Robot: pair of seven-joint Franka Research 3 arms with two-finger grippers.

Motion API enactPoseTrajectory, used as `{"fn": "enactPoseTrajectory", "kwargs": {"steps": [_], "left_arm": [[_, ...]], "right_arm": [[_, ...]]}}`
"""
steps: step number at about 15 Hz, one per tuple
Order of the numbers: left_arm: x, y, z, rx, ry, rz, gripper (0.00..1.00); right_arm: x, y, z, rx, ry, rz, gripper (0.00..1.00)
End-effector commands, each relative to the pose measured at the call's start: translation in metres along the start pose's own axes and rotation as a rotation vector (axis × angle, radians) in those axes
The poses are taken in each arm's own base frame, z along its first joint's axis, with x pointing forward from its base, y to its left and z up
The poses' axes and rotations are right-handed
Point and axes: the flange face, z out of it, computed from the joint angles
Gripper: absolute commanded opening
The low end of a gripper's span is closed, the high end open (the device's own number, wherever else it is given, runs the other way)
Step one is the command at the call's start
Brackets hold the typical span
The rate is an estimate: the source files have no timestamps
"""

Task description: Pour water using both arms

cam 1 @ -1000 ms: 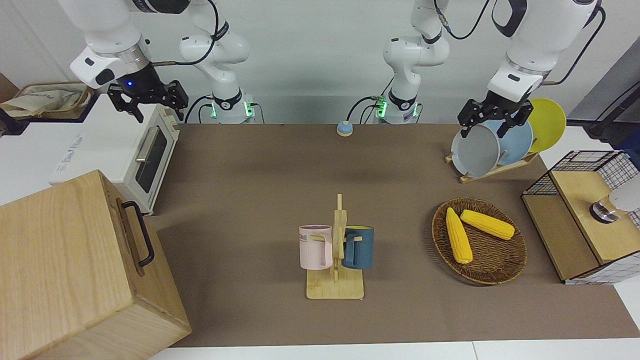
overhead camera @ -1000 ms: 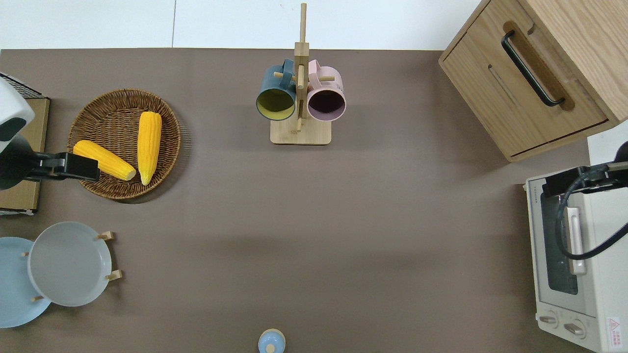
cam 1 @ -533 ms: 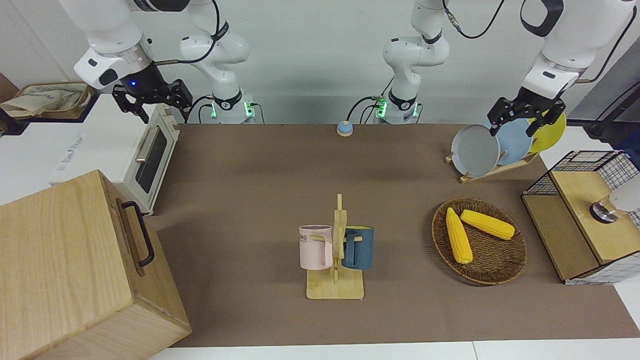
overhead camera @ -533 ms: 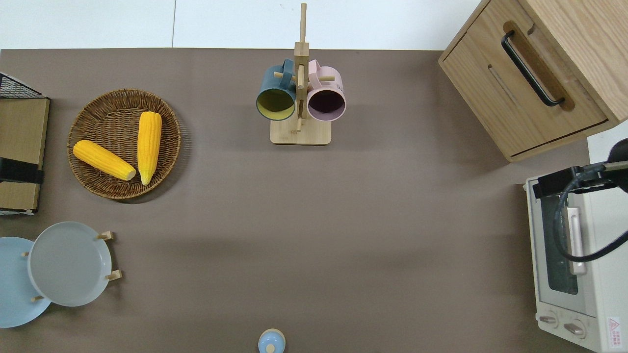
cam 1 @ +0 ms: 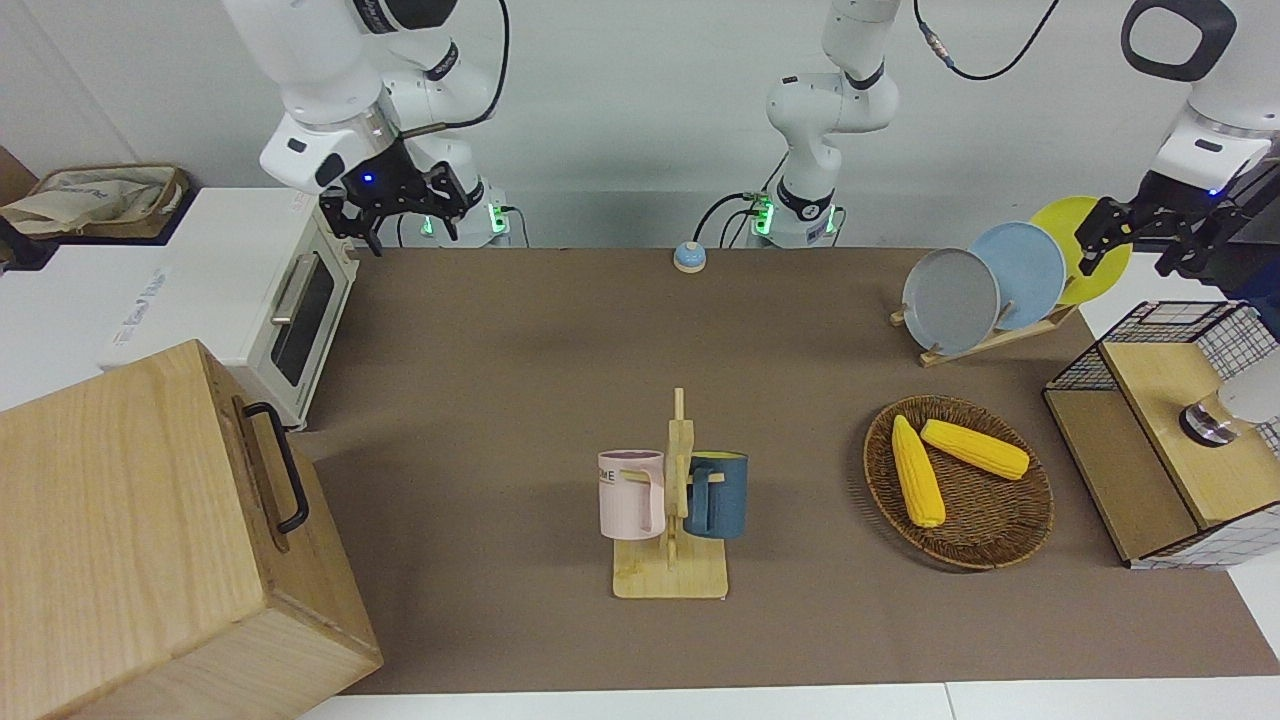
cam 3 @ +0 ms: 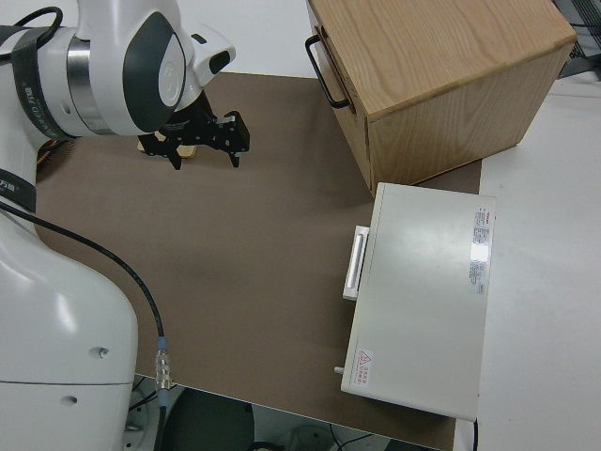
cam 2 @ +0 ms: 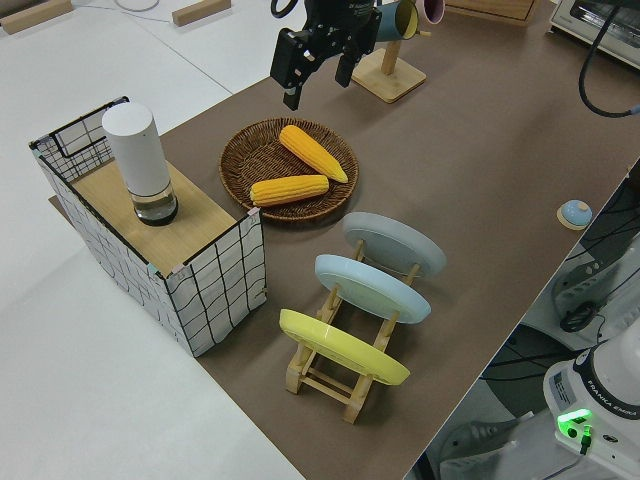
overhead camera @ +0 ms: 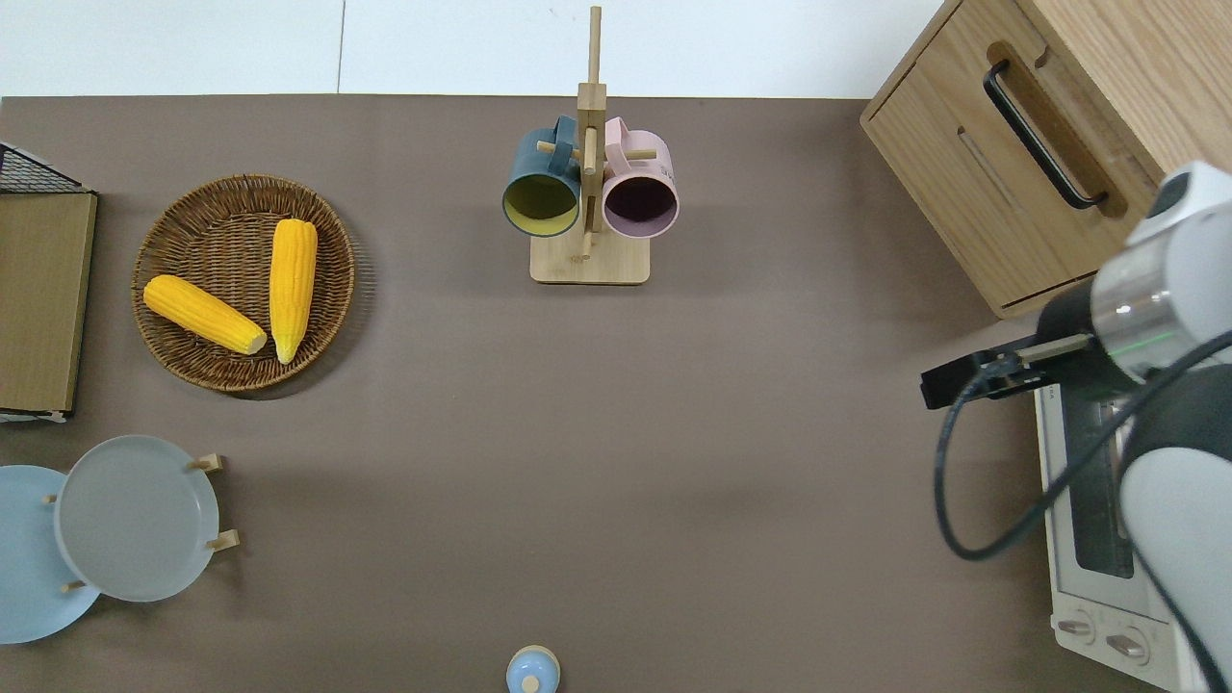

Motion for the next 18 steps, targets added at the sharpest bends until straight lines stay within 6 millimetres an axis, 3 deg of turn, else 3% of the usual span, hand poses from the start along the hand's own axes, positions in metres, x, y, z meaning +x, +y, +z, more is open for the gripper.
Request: {"fn": "enactPoseTrajectory", "kwargs": {"steps": [1, 5, 12, 16, 18], "left_arm": [[-0.011, -0.049, 0.010, -0.006, 0.033, 0.017, 1.00], [-0.023, -0.095, 0.021, -0.006, 0.111, -0.004, 1.00], [-0.025, -0.141, 0.038, 0.032, 0.274, -0.041, 1.00], [-0.024, -0.162, 0.063, 0.004, 0.368, -0.070, 1.00], [-0.018, -0.164, 0.080, -0.030, 0.419, -0.109, 1.00]], "right_arm": [[0.028, -0.047, 0.046, 0.008, 0.012, 0.033, 0.992], [0.064, -0.095, 0.084, 0.038, 0.083, 0.057, 0.992], [0.111, -0.132, 0.142, 0.054, 0.199, 0.055, 0.990], [0.132, -0.136, 0.154, 0.049, 0.309, 0.045, 0.990], [0.142, -0.153, 0.164, 0.015, 0.385, -0.002, 0.987]]}}
